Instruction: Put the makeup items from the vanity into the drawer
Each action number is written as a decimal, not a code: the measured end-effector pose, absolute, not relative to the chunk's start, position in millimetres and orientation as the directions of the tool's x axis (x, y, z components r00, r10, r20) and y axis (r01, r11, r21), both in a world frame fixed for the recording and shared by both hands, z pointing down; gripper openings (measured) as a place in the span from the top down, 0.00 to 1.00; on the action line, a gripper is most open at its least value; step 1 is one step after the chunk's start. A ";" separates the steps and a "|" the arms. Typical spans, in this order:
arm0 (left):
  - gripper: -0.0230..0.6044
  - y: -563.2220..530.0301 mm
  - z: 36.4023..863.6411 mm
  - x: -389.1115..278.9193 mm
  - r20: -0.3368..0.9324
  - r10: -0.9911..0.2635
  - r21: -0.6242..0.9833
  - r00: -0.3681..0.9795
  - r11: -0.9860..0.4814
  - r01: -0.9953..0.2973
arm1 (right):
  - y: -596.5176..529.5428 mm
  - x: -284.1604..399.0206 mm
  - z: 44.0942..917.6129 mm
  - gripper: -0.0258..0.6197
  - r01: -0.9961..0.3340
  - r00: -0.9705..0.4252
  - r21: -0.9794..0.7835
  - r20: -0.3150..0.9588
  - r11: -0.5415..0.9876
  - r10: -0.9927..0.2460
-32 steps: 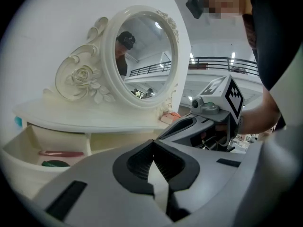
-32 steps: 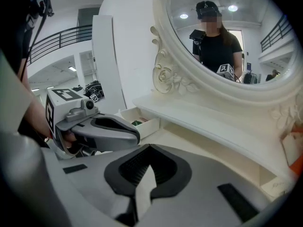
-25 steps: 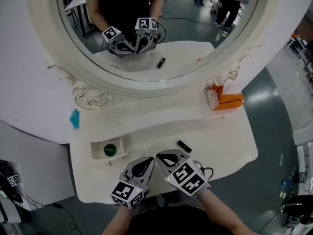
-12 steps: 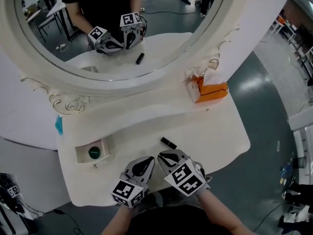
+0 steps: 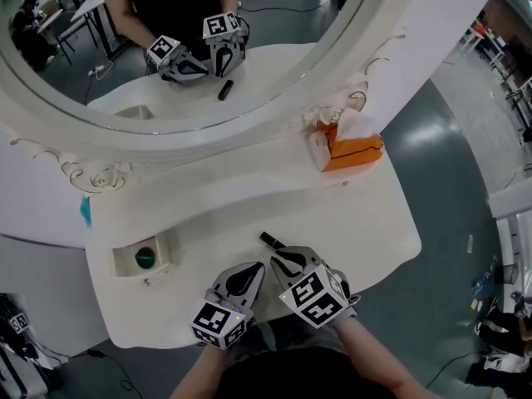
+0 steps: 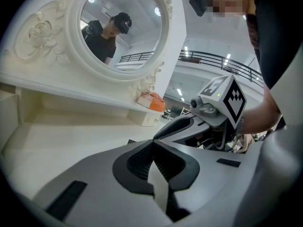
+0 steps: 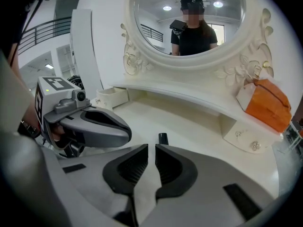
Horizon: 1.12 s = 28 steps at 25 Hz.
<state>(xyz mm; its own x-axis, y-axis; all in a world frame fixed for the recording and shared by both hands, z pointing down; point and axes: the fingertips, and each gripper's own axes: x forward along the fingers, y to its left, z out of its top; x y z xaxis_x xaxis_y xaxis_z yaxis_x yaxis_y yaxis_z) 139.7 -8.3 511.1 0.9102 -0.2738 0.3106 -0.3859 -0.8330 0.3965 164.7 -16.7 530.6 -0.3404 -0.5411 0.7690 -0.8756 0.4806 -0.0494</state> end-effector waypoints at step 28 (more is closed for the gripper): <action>0.94 -25.9 513.8 136.0 0.327 -0.331 0.383 0.885 -0.810 -0.445 | -36.8 176.4 564.7 0.80 -0.863 -0.327 -0.062 0.825 0.501 -0.461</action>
